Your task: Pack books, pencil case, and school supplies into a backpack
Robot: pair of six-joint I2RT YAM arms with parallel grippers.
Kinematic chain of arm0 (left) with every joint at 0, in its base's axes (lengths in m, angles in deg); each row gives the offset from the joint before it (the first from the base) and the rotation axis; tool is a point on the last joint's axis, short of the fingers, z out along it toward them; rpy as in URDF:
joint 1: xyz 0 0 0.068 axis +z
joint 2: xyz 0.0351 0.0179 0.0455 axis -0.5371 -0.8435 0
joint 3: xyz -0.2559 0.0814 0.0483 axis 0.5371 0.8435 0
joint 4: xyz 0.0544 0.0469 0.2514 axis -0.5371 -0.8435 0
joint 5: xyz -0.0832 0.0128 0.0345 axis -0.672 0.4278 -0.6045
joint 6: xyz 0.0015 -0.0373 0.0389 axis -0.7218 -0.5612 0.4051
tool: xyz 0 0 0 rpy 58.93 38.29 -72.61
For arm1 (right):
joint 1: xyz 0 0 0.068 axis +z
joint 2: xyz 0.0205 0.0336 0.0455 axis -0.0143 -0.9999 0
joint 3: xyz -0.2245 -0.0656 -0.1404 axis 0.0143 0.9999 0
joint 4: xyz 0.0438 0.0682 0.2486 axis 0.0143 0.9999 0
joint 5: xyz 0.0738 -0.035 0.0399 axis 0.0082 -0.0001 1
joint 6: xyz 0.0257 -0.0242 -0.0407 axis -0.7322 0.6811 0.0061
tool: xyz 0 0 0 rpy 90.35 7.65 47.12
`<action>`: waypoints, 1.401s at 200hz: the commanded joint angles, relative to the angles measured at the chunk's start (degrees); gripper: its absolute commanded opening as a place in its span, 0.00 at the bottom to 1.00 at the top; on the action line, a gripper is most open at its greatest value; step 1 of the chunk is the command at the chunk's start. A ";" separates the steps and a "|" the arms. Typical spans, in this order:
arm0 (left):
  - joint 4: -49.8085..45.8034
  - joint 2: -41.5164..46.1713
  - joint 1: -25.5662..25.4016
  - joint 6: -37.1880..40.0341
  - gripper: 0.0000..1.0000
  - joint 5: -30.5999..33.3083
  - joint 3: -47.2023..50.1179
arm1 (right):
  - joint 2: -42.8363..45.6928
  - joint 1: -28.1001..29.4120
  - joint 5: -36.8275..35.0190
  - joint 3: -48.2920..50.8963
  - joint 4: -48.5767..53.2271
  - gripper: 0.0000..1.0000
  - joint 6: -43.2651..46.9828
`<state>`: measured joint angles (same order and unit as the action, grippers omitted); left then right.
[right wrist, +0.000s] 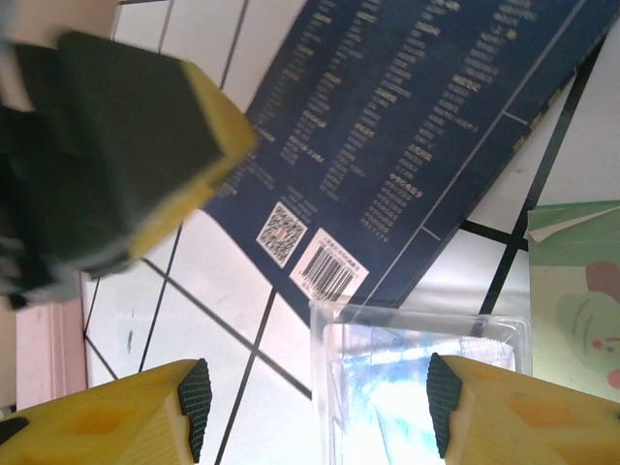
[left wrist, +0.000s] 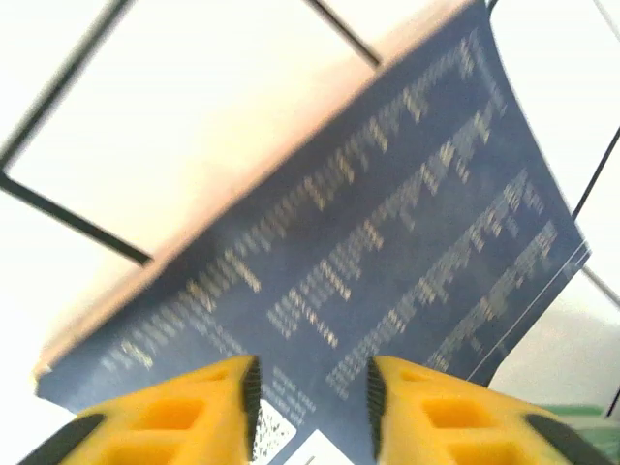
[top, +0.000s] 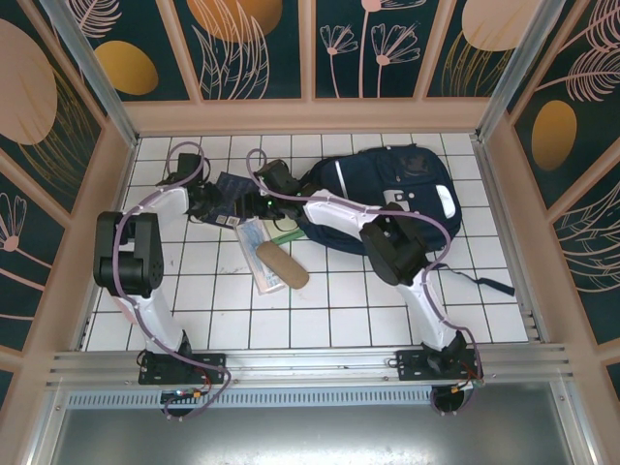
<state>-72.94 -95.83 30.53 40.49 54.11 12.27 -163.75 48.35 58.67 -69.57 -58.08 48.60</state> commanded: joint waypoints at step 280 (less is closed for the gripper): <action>16.23 2.92 5.12 -1.06 0.39 -18.65 19.76 | -21.15 0.27 -22.18 -23.73 27.84 0.61 -9.16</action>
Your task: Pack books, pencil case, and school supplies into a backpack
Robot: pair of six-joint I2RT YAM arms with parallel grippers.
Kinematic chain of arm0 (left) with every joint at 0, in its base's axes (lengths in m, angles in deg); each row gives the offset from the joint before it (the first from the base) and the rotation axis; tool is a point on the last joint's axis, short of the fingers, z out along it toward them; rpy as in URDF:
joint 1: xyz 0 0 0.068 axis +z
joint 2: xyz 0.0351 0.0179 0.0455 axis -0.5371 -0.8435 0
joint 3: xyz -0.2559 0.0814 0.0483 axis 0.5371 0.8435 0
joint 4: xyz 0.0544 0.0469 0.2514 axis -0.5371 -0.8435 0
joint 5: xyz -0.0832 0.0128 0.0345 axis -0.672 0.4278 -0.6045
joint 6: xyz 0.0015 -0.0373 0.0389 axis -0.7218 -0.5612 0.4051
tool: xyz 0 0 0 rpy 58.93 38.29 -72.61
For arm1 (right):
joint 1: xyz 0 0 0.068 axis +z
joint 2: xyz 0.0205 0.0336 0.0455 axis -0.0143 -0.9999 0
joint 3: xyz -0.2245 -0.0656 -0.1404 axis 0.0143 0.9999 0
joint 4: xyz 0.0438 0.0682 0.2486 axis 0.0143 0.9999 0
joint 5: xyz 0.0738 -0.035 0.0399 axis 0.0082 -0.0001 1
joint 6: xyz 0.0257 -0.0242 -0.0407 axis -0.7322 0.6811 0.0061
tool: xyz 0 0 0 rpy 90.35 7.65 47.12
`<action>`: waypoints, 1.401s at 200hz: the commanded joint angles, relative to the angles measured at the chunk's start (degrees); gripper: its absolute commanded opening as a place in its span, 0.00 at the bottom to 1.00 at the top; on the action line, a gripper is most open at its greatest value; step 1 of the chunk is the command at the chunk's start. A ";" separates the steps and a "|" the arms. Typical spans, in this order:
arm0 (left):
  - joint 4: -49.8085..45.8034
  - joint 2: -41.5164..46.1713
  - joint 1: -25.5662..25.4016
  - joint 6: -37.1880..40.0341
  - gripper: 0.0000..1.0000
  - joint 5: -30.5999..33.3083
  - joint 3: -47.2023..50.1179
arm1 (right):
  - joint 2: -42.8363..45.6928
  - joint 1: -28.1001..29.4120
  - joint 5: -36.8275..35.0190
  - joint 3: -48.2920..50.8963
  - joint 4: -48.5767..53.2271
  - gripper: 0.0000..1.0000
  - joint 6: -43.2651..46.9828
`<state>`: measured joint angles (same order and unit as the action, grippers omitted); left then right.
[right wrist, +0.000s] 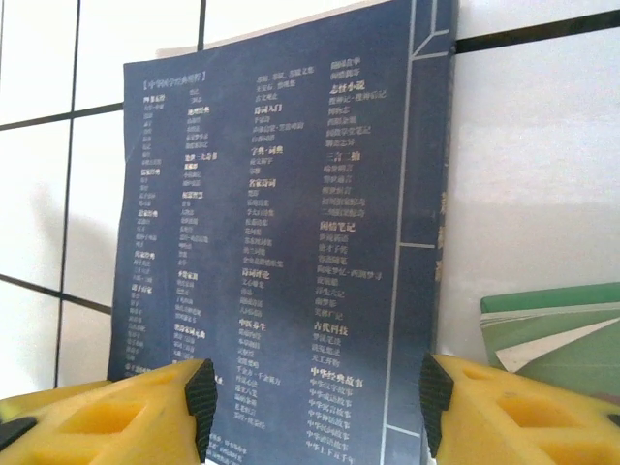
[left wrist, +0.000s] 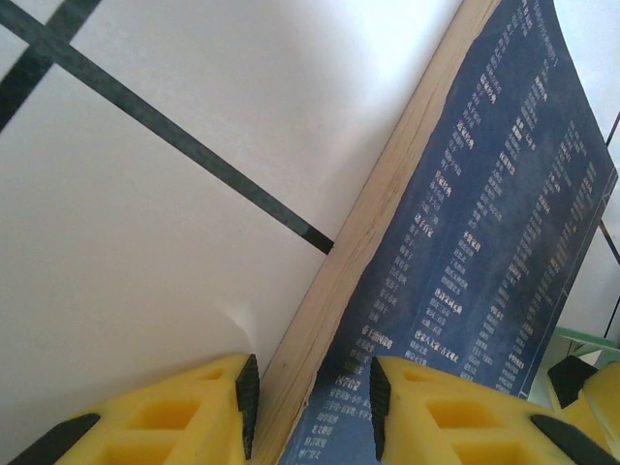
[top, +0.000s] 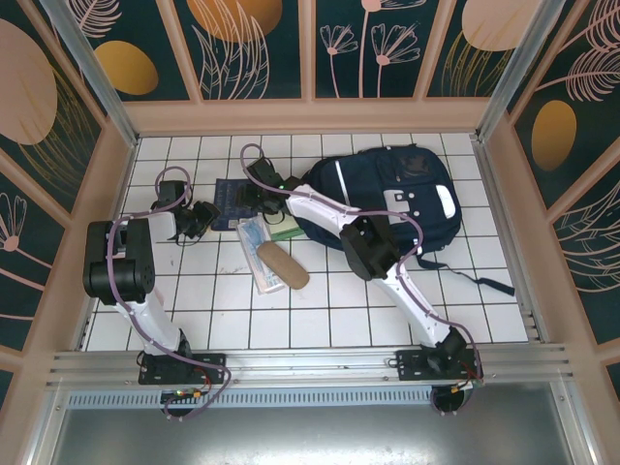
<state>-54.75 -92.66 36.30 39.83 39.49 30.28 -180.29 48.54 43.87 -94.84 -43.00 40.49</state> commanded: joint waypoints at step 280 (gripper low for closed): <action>-2.58 0.30 -4.27 -0.29 0.38 -3.61 1.39 | 4.82 -0.97 -2.89 8.93 1.63 0.67 8.69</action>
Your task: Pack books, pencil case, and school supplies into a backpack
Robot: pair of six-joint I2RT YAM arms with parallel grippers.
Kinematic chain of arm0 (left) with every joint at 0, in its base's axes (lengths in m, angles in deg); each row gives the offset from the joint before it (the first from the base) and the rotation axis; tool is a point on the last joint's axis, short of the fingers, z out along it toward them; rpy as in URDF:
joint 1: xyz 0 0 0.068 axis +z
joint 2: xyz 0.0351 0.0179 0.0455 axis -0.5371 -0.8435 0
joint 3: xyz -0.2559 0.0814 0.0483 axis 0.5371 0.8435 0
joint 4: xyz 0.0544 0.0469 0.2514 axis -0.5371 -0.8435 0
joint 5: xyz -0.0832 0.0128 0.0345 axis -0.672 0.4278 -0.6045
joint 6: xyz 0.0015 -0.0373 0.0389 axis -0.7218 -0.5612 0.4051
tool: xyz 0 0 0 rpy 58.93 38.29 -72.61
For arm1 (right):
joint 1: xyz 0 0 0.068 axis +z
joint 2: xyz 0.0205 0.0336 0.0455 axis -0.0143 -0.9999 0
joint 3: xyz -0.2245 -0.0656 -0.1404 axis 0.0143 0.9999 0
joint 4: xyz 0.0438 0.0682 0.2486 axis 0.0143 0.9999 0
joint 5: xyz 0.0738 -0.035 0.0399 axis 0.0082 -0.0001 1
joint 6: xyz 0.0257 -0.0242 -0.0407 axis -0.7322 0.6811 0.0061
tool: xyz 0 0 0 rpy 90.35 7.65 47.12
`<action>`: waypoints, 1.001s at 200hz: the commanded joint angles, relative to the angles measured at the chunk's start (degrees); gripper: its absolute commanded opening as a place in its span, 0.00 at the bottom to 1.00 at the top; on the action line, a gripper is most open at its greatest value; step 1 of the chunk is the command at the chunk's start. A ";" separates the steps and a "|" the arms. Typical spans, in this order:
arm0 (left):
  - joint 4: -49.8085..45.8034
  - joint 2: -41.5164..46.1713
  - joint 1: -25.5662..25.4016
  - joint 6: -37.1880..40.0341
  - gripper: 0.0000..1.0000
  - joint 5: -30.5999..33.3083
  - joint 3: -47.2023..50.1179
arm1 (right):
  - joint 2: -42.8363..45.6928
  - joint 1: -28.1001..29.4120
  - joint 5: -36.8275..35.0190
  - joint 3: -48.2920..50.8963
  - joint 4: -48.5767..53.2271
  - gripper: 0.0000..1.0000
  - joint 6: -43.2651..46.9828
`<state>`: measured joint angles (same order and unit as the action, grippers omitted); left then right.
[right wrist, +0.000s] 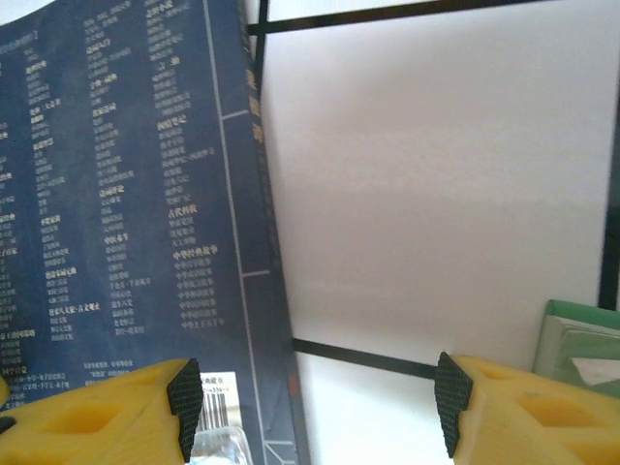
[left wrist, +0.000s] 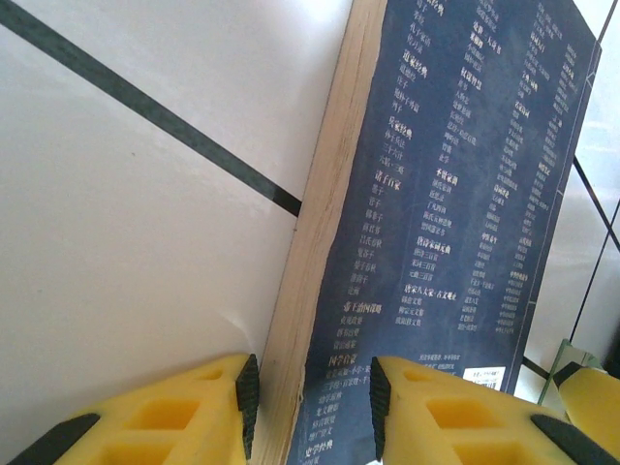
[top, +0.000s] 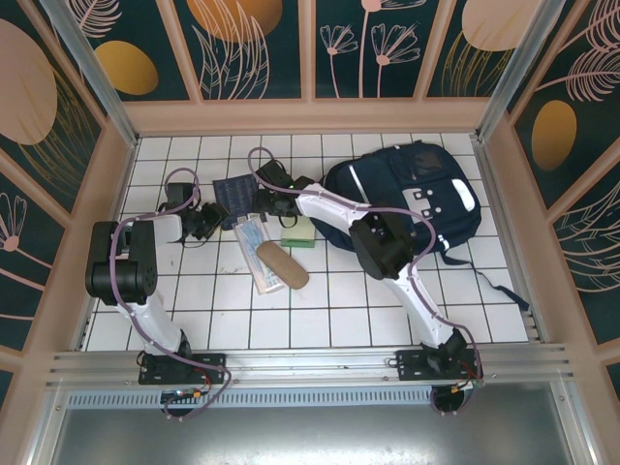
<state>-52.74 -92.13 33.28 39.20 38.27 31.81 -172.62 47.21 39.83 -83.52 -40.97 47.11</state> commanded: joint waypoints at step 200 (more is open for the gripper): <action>-5.10 -1.21 -1.23 0.89 0.38 -2.56 -0.81 | -9.67 1.88 -7.42 -9.77 12.69 0.68 -2.20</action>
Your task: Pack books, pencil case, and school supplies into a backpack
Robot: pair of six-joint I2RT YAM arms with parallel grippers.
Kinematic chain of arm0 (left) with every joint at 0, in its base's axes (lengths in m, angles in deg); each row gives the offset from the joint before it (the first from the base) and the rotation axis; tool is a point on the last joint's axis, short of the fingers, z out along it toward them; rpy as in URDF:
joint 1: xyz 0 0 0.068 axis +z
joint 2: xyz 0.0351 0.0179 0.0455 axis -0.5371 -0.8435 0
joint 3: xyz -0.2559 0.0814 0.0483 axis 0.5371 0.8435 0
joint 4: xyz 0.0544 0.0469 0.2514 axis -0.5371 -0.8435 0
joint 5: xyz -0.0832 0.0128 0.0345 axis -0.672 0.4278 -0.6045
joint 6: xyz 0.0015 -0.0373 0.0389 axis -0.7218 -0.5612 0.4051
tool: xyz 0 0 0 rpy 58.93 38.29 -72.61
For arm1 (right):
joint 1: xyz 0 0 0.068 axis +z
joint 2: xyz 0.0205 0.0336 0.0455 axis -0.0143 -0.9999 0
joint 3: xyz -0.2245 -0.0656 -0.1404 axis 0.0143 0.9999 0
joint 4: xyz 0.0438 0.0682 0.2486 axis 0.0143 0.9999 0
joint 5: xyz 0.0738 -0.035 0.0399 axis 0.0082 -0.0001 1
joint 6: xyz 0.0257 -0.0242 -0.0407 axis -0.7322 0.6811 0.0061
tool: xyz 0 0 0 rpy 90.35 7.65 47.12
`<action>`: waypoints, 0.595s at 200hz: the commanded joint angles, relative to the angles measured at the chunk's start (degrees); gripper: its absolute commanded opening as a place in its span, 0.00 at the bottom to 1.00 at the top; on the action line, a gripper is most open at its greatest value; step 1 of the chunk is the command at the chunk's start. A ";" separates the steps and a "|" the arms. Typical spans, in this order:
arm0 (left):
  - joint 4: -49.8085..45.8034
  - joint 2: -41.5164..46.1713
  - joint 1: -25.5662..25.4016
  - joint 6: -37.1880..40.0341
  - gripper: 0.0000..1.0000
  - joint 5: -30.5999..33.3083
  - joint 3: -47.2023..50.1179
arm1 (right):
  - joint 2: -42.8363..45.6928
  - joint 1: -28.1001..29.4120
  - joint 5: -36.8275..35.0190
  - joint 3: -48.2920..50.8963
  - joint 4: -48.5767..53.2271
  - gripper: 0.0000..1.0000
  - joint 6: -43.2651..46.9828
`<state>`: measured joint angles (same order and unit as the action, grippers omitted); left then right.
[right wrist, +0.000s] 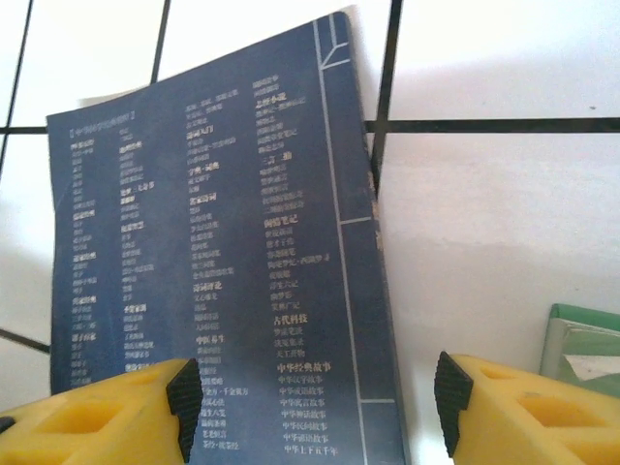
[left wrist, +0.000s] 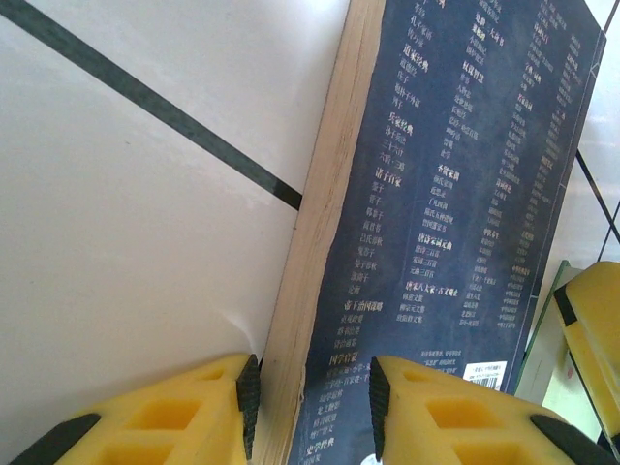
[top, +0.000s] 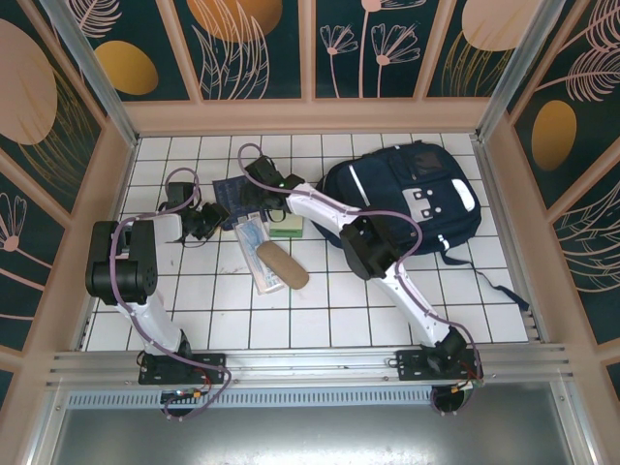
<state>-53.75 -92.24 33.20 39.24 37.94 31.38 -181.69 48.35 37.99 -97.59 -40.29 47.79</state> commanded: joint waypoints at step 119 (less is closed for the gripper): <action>-4.55 -0.55 -1.15 0.94 0.38 -2.34 -0.92 | 5.99 0.30 0.73 4.51 1.42 0.69 1.26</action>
<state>-55.52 -92.24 32.54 39.24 37.11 30.74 -174.24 49.22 36.35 -91.76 -38.94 49.56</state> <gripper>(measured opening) 0.383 0.692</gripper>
